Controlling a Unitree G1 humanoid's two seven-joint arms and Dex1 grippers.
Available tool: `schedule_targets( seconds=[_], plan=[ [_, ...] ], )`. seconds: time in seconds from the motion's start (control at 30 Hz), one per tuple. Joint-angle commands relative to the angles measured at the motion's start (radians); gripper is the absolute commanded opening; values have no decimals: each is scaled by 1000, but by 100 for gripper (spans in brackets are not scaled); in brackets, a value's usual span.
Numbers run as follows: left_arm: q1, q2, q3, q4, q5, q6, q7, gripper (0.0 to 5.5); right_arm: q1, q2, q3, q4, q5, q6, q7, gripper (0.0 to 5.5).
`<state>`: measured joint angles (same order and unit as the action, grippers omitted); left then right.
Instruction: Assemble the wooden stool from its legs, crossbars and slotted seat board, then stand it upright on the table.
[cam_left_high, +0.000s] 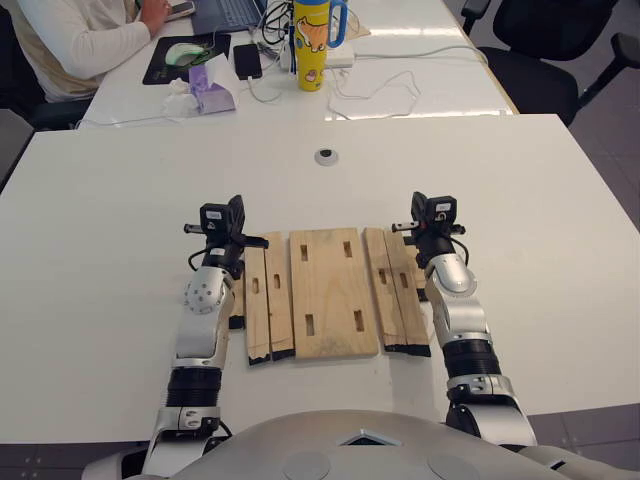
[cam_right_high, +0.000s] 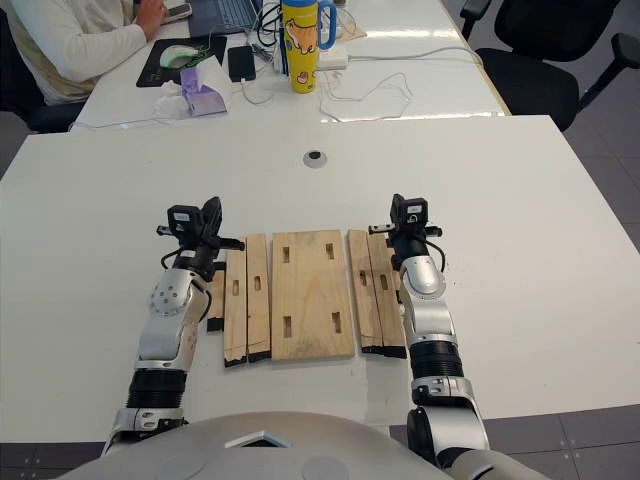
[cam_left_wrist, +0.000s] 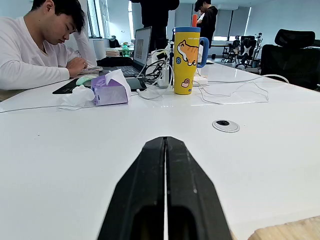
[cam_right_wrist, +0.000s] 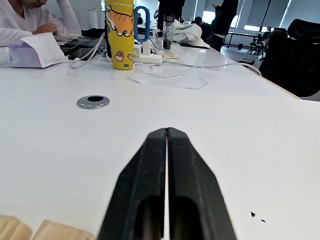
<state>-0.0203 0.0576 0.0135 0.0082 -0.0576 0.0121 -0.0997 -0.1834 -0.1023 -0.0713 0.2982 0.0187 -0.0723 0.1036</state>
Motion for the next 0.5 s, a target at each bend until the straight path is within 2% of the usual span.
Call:
schedule_targets(
  seconds=[0.03, 0.17, 0.27, 0.37, 0.5],
  plan=[
    [68, 30, 2, -85, -34, 66, -48, 2, 17, -7, -1, -26, 7, 11, 5, 0],
    [200, 108, 41, -272, -235, 251, -202, 2, 37, -8, -6, -43, 4, 13, -2, 0],
    [329, 275, 88, -409, -415, 451, -387, 2, 63, -9, -18, -61, 4, 11, -16, 0],
    [413, 419, 114, -448, -443, 530, -500, 2, 77, -6, -22, -73, 2, 13, -28, 0],
    [477, 497, 110, -448, -419, 537, -554, 2, 82, -1, -21, -76, -2, 14, -35, 0]
  ],
)
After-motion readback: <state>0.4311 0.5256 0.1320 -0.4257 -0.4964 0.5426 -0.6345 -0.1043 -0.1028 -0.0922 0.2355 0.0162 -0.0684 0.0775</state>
